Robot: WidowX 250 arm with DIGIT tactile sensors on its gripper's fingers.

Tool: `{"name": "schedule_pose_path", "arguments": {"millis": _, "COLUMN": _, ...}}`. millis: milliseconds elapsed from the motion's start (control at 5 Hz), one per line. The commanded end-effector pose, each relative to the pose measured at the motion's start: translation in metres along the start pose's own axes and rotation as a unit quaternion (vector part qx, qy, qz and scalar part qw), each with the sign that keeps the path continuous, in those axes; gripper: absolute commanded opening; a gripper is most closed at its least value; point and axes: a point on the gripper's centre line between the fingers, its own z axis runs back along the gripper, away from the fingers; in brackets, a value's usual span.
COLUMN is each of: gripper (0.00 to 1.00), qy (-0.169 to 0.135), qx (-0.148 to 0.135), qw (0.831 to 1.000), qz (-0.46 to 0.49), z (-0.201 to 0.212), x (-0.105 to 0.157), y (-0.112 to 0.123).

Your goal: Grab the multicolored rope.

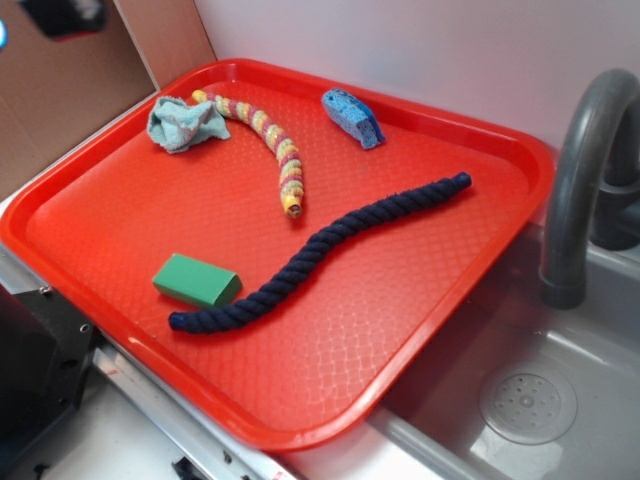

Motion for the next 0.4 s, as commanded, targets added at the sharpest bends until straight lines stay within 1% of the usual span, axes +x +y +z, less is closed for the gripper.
{"name": "schedule_pose_path", "arguments": {"millis": 0, "gripper": 1.0, "qy": -0.04, "qx": 0.021, "qw": 0.989, "qz": 0.143, "z": -0.06, "x": 0.051, "y": -0.034}}
{"name": "schedule_pose_path", "arguments": {"millis": 200, "gripper": 1.0, "qy": -0.05, "qx": 0.038, "qw": 0.981, "qz": 0.182, "z": -0.082, "x": 0.069, "y": -0.04}}
